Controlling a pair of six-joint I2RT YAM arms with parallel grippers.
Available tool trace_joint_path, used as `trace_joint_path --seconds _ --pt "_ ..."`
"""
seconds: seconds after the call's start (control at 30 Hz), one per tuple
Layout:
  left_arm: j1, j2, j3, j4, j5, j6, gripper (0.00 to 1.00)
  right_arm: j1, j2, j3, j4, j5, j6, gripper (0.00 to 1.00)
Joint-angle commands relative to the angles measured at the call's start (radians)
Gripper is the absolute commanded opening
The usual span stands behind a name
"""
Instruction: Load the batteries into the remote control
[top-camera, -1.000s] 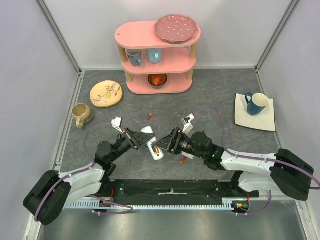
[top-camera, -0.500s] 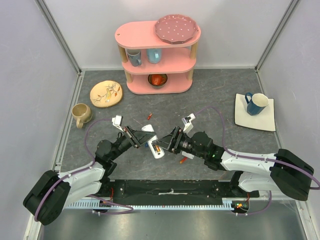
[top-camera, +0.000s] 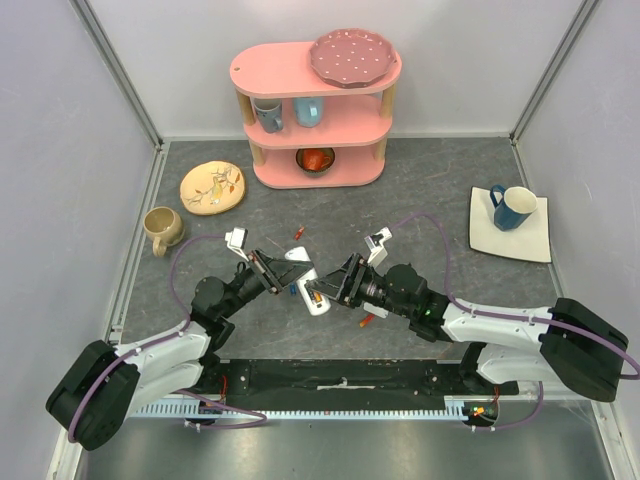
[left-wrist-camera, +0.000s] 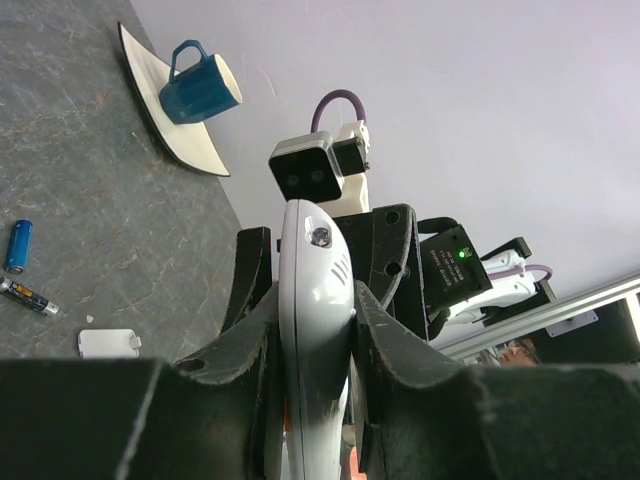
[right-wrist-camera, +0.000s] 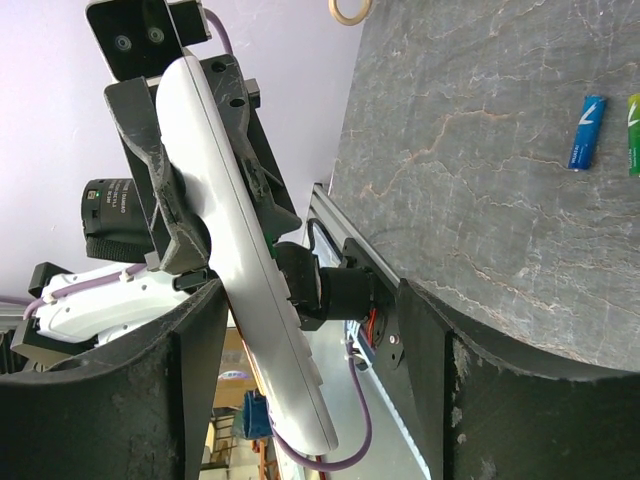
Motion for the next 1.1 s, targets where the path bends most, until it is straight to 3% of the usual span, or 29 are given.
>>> trace_joint_path --seconds 0.0,0.3,0.47,0.77,1.07 --pt "0.002 -0.02 0.062 0.097 -0.023 0.016 0.02 -0.001 -0.003 -0.032 -0.065 -0.013 -0.012 0.74" --pt "0.002 -0.003 0.054 0.066 0.0 0.025 0.02 -0.002 -0.029 0.009 -0.11 -0.004 -0.054 0.77" --pt "0.002 0.014 0.045 0.0 0.036 0.027 0.02 -0.002 -0.056 0.073 -0.208 -0.003 -0.145 0.79" --pt "0.002 0.042 0.031 0.026 0.06 0.002 0.02 -0.005 -0.095 0.193 -0.325 -0.044 -0.308 0.8" --pt "0.002 0.057 0.033 0.088 0.079 -0.03 0.02 -0.027 -0.087 0.115 -0.188 -0.173 -0.296 0.65"
